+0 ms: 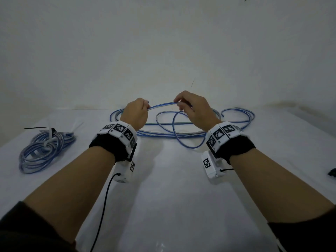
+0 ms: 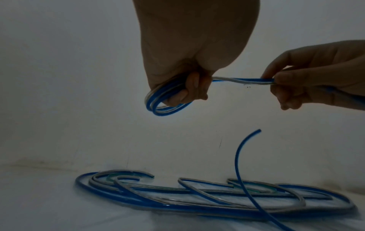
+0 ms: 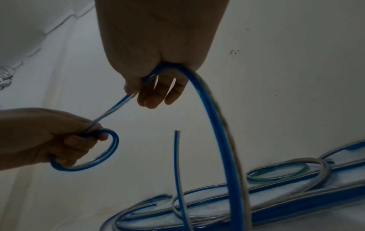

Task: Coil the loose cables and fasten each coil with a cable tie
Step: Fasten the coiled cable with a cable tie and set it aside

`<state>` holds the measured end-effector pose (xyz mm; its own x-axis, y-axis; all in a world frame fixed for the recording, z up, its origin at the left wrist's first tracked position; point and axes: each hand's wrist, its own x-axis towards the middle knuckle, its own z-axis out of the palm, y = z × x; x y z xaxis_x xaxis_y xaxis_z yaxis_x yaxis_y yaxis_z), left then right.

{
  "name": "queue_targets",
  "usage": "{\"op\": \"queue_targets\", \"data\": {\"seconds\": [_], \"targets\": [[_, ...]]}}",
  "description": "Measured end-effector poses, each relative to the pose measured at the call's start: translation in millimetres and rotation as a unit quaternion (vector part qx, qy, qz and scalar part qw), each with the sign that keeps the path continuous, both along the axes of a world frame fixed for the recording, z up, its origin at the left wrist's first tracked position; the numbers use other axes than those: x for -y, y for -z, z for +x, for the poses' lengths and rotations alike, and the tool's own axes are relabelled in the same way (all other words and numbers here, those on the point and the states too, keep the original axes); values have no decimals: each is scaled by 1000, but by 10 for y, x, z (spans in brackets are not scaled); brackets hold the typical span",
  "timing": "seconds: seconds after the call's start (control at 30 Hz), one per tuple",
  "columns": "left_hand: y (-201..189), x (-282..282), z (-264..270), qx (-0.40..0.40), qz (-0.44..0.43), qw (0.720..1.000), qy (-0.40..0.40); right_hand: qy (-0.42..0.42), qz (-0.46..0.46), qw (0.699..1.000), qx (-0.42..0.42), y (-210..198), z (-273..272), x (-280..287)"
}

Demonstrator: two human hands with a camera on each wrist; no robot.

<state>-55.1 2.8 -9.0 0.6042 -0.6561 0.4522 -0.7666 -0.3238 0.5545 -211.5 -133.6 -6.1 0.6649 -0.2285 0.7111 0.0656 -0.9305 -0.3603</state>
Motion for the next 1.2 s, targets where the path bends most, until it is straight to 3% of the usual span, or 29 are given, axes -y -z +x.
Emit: {"op": "queue_targets", "data": {"seconds": [0.17, 0.3, 0.4, 0.53, 0.63, 0.77, 0.87, 0.97, 1.07, 1.2], "targets": [[-47, 5, -127, -54, 22, 992, 110, 237, -175, 956, 3, 45, 114, 120], [-102, 36, -212, -4, 80, 988, 131, 310, -144, 939, 31, 134, 199, 100], [-112, 78, -220, 9, 46, 992, 113, 243, -83, 966, 4, 221, 223, 48], [-92, 100, -222, -135, -55, 982, 121, 131, -7, 991, -38, 326, 204, -6], [-85, 76, -201, -197, -42, 969, 141, 120, 28, 992, -17, 351, 208, 41], [-143, -4, -219, -164, 45, 974, 150, 91, 43, 994, -51, 323, 193, 101], [-238, -58, -274, -51, 137, 980, 134, 104, 66, 990, -68, 281, 151, 97], [-292, -86, -258, 14, 158, 981, 115, 118, 94, 984, -90, 258, 116, 93], [-262, -110, -191, -2, 138, 985, 107, 82, 136, 981, -115, 244, 96, 98], [-246, -151, -203, -36, 118, 985, 120, 61, 123, 978, -158, 242, 73, 90]]}}
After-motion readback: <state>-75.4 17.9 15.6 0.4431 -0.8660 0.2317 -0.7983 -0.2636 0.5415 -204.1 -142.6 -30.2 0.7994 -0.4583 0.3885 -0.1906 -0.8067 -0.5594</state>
